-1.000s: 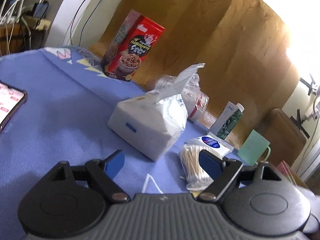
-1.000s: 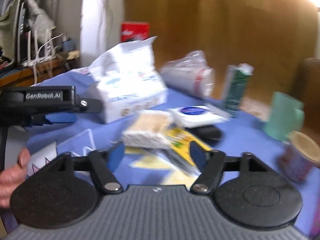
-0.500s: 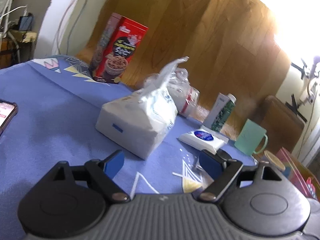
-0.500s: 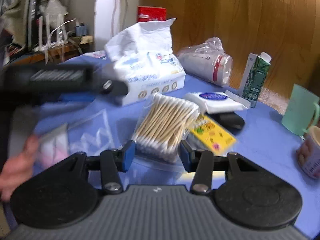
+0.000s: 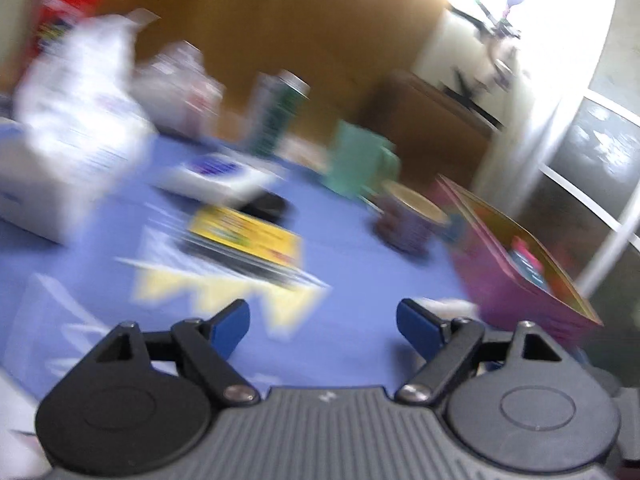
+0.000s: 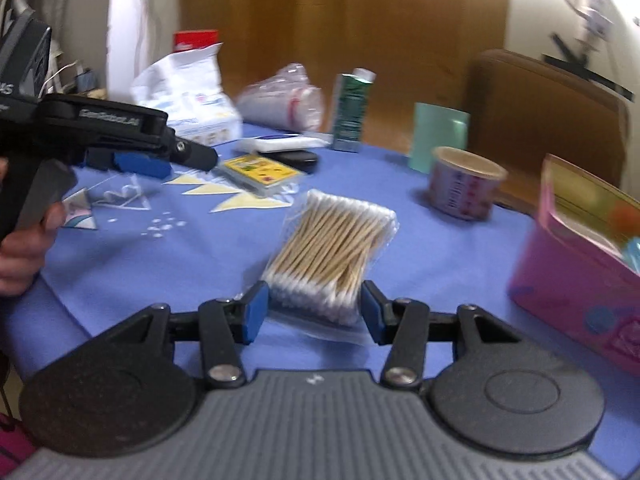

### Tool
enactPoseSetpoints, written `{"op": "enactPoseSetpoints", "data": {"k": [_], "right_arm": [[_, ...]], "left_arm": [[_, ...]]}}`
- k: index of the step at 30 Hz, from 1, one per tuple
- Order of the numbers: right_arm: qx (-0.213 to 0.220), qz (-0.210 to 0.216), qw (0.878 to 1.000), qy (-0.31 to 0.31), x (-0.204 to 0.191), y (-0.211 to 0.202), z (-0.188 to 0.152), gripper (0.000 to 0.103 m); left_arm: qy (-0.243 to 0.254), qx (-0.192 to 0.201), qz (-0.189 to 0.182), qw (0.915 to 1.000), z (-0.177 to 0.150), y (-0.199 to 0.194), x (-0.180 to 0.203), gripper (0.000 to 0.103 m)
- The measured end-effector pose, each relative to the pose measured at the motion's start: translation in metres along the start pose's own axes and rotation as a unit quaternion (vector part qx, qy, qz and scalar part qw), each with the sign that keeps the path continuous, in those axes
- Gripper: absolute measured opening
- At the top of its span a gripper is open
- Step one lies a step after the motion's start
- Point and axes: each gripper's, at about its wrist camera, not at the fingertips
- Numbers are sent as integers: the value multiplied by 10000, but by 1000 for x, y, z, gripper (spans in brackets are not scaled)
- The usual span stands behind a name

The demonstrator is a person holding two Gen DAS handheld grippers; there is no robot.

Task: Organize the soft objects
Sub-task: 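Reach the right gripper to the bag of cotton swabs and grasp it, then carry the cotton swab bag with the right gripper into the pink tin and release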

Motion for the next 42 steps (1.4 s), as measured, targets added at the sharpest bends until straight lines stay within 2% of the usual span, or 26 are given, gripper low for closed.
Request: {"op": "enactPoseSetpoints", "data": {"k": [5, 6, 8, 9, 10, 11, 13, 16, 20, 23, 26, 29, 30, 33, 36, 37, 39, 42], "right_arm": [[10, 111, 9999, 21, 7, 1, -6, 67], [3, 128, 9999, 32, 7, 2, -8, 67], [26, 194, 9997, 136, 10, 3, -11, 65], [30, 234, 9995, 221, 11, 2, -11, 64], [32, 298, 9991, 297, 11, 0, -12, 54], [58, 347, 9988, 338, 13, 0, -12, 39], [127, 228, 9992, 307, 12, -4, -13, 34], [389, 16, 9985, 397, 19, -12, -14, 31], [996, -444, 9929, 473, 34, -33, -8, 31], [1371, -871, 9853, 539, 53, -46, -1, 31], [1571, -1264, 9775, 626, 77, -55, 4, 31], [1591, -1557, 9724, 698, 98, -58, 4, 31], [1584, -1648, 9709, 719, 104, -57, 3, 31], [1555, -1876, 9666, 790, 121, -47, 4, 31], [1454, -2411, 9567, 741, 130, -26, 6, 40], [1426, -2452, 9551, 860, 135, -22, 6, 41], [1482, -2247, 9553, 1223, 140, -27, 2, 40], [1508, -2281, 9548, 1169, 132, -30, -4, 40]], "left_arm": [[127, -565, -412, 9975, -6, 28, 31, 69], [139, -718, -491, 9961, -8, 34, 36, 61], [323, -749, -444, 9957, -16, 39, 51, 60], [462, -774, -446, 9949, -18, 42, 57, 52], [498, -866, -554, 9935, -19, 45, 61, 47], [494, -896, -567, 9931, -20, 47, 65, 47], [600, -883, -550, 9928, -18, 49, 73, 47], [688, -736, -723, 9923, -7, 50, 89, 47], [965, -481, -1020, 9889, 14, 58, 123, 47], [1329, -319, -1220, 9831, 28, 71, 157, 47], [1601, -254, -1370, 9772, 36, 90, 188, 47], [1794, -251, -1441, 9728, 37, 115, 212, 47], [1839, -245, -1418, 9724, 36, 122, 218, 49], [1986, -200, -1151, 9731, 34, 142, 230, 63], [2092, -183, -865, 9739, 28, 151, 233, 63], [2038, -160, -923, 9745, 27, 147, 230, 63], [2039, -77, -955, 9743, 24, 136, 225, 63], [2070, 26, -870, 9745, 22, 122, 213, 63]]}}
Point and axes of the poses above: each gripper's, at about its wrist camera, not at the fingertips, and y roughly the way its jaws point, x to its right, z to its top, and after that the axes turned 4 degrees about x, right-handed
